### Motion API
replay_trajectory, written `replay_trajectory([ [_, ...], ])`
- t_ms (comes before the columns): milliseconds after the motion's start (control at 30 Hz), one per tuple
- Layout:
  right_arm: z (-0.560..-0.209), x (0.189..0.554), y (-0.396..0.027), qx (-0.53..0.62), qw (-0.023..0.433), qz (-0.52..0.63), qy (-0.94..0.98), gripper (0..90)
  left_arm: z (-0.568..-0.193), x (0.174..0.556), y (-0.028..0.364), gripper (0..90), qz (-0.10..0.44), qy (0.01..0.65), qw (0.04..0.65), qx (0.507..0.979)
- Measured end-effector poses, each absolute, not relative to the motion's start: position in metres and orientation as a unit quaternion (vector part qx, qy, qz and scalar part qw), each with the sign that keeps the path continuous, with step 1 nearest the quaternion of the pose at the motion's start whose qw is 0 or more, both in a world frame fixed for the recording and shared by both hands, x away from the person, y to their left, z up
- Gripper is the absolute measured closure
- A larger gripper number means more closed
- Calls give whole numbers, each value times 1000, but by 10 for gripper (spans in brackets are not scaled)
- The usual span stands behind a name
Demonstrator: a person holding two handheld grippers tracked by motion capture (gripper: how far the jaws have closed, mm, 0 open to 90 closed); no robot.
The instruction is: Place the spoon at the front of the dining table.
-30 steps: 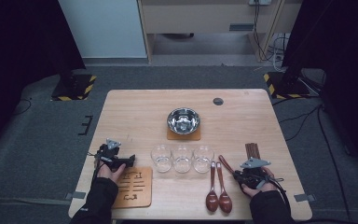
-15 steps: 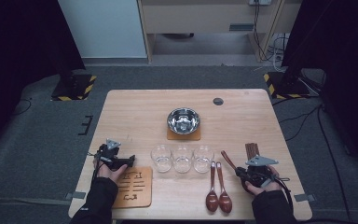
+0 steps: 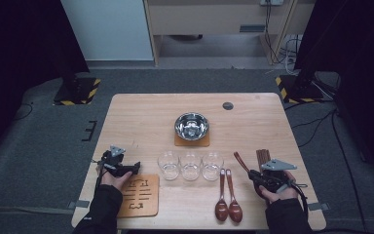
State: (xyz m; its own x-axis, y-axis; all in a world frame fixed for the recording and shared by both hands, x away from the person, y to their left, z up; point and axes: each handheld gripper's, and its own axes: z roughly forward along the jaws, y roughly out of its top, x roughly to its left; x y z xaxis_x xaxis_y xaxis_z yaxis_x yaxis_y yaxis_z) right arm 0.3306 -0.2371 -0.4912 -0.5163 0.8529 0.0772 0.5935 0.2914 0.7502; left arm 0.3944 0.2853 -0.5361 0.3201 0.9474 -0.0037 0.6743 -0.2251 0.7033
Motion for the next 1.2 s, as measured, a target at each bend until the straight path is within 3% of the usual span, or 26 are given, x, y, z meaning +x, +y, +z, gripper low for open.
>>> replay_trajectory([
  [300, -485, 331, -240, 464, 177, 389, 776, 818, -527, 392, 295, 192, 217, 541, 322, 746],
  [733, -480, 332, -246, 468, 185, 397, 767, 818, -504, 389, 302, 197, 220, 529, 378, 727],
  [1200, -472, 332, -249, 462, 193, 414, 760, 818, -468, 380, 279, 199, 216, 486, 439, 725],
])
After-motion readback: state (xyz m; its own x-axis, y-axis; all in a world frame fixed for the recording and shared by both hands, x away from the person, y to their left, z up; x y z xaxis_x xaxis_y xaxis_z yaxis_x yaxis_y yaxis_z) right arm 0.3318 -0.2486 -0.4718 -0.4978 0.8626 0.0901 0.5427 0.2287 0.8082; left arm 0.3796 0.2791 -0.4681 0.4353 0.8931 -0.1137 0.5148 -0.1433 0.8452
